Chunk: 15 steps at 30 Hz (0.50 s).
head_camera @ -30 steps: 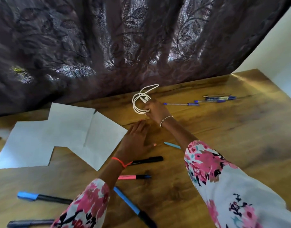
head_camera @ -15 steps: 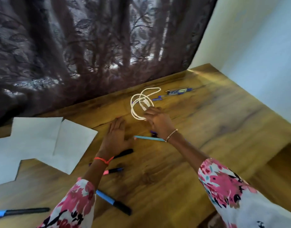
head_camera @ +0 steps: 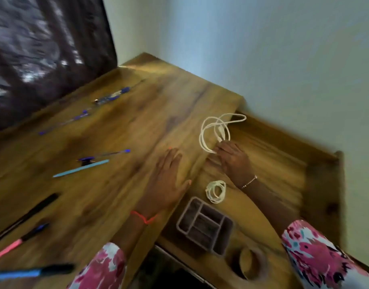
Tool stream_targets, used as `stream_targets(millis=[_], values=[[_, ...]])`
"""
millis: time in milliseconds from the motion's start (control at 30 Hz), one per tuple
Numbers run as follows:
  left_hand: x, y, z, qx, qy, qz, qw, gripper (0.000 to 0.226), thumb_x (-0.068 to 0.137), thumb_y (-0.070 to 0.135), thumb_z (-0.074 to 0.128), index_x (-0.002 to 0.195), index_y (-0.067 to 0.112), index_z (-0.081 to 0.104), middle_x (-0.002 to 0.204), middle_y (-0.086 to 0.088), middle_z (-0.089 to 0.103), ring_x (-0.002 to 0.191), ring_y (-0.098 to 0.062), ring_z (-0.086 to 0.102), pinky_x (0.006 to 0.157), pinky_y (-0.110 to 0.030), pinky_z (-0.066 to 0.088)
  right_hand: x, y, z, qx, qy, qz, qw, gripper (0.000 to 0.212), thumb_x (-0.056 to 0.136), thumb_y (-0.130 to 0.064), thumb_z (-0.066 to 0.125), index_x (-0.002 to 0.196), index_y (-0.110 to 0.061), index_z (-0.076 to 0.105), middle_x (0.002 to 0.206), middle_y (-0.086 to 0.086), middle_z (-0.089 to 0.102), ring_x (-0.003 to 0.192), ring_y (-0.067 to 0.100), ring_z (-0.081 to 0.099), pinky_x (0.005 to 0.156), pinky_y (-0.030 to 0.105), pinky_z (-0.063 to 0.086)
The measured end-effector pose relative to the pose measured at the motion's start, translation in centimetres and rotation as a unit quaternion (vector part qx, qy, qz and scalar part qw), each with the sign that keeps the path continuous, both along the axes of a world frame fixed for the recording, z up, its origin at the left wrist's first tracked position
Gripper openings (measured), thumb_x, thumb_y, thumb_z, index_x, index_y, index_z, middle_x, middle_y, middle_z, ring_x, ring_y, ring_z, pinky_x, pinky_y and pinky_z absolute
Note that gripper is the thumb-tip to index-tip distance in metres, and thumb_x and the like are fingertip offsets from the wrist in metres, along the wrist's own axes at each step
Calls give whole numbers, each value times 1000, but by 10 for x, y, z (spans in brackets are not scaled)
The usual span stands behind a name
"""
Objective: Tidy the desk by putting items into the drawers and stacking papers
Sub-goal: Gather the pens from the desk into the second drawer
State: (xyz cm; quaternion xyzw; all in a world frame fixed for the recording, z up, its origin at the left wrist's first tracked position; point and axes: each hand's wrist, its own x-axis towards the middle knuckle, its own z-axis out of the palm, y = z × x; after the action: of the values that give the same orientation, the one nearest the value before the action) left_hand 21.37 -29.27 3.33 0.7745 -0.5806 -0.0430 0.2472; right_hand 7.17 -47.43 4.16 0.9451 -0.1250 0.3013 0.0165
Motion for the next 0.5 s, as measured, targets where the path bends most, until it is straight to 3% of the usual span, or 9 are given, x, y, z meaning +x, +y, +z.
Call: stream_targets(millis=[67,267,367,500], values=[[-28,-10,-10,-2,12,-51,999,70,77,48,47,132,5,42,141,-17,42,133,-23,21,111,-29,12,-40,-8,-4,2,-7,-35,999,20,79,-8,51,96,-10,61,90,12,69,93,21,52,79,32,39],[-67,-4,-33,14,28,-99,995,69,86,51,40,142,13,28,152,-5,22,142,-12,2,116,-32,10,-127,-6,-51,27,38,-94,994,21,78,-4,49,96,-9,57,91,13,70,91,22,49,77,31,37],[-72,7,-36,30,52,-92,994,66,86,50,39,141,15,29,152,-3,22,143,-14,6,115,-43,20,-149,9,-80,52,88,-94,990,18,76,-5,49,83,-5,65,82,11,69,87,22,52,76,29,35],[-79,25,-44,33,55,-93,994,61,87,48,41,138,17,29,150,-2,26,142,-13,9,113,-43,23,-158,25,-107,95,179,-92,975,22,72,-18,50,77,-8,68,76,6,68,75,22,64,72,26,32]])
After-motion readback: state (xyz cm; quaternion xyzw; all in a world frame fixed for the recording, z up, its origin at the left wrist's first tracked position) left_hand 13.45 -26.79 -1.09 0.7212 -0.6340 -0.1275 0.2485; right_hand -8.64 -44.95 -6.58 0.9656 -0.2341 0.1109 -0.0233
